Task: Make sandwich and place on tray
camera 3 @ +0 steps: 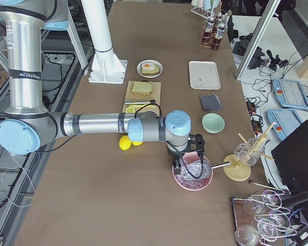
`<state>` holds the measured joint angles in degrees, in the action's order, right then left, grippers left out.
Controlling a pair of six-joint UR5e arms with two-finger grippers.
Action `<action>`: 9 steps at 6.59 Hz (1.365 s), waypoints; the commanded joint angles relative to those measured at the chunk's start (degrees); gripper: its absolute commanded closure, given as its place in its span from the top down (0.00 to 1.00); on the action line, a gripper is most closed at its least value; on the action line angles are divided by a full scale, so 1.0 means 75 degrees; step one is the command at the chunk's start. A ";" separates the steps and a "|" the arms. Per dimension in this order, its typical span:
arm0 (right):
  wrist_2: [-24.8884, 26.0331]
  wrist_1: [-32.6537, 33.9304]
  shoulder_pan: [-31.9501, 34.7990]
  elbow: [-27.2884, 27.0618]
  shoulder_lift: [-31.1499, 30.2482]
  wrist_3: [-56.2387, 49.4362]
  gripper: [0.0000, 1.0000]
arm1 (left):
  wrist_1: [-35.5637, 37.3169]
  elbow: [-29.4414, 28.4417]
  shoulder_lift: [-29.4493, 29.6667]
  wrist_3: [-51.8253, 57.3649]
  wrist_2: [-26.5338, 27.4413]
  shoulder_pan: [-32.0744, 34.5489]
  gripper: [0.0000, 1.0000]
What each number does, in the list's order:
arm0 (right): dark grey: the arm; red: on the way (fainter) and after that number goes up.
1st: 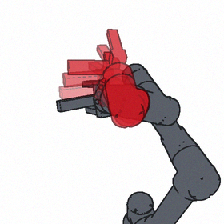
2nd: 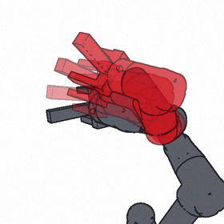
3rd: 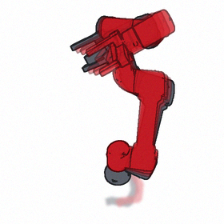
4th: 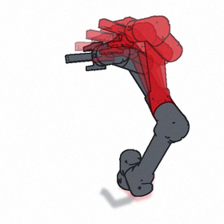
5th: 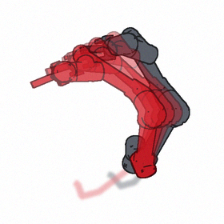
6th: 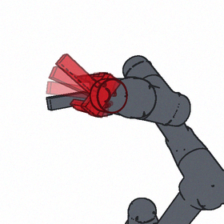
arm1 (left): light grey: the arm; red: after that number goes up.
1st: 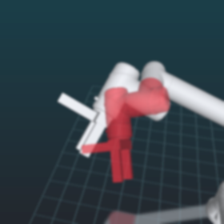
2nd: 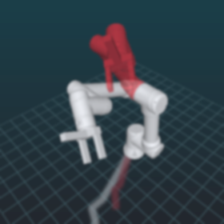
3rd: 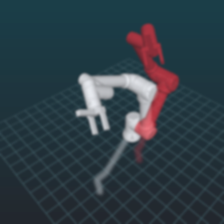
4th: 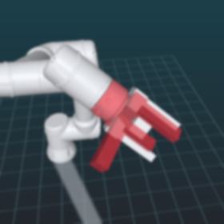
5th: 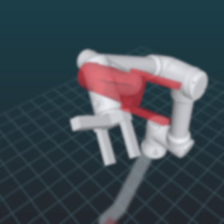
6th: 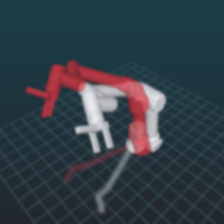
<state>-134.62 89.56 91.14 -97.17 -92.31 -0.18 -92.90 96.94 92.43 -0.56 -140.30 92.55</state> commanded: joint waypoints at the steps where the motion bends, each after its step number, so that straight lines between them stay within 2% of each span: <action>1: -0.0004 0.0000 0.0000 -0.0017 0.0003 0.0000 1.00 | 0.0012 0.0035 -0.0008 -0.0019 -0.0008 0.0000 0.98; 3: -0.0004 -0.0012 -0.0012 -0.0076 0.0073 0.0000 1.00 | 0.0012 0.0117 0.0202 -0.0008 -0.0008 -0.0116 0.98; 5: -0.0086 -0.0023 -0.0140 -0.0111 0.0365 -0.0011 1.00 | -0.0197 0.0222 0.0402 -0.0031 -0.0020 -0.0736 0.98; 7: -0.0691 -0.0221 -0.0432 -0.0356 0.0530 -0.0012 1.00 | -0.0886 0.0223 0.0438 -0.0404 -0.0055 -0.0995 0.98; 9: -0.0836 -0.1714 -0.0865 -0.0299 0.0589 0.0721 1.00 | -0.2521 0.0211 0.0496 -0.2271 0.0003 -0.1823 0.98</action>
<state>-140.24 82.89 86.45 -99.53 -88.10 1.68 -104.70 98.58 95.97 -10.16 -140.54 82.50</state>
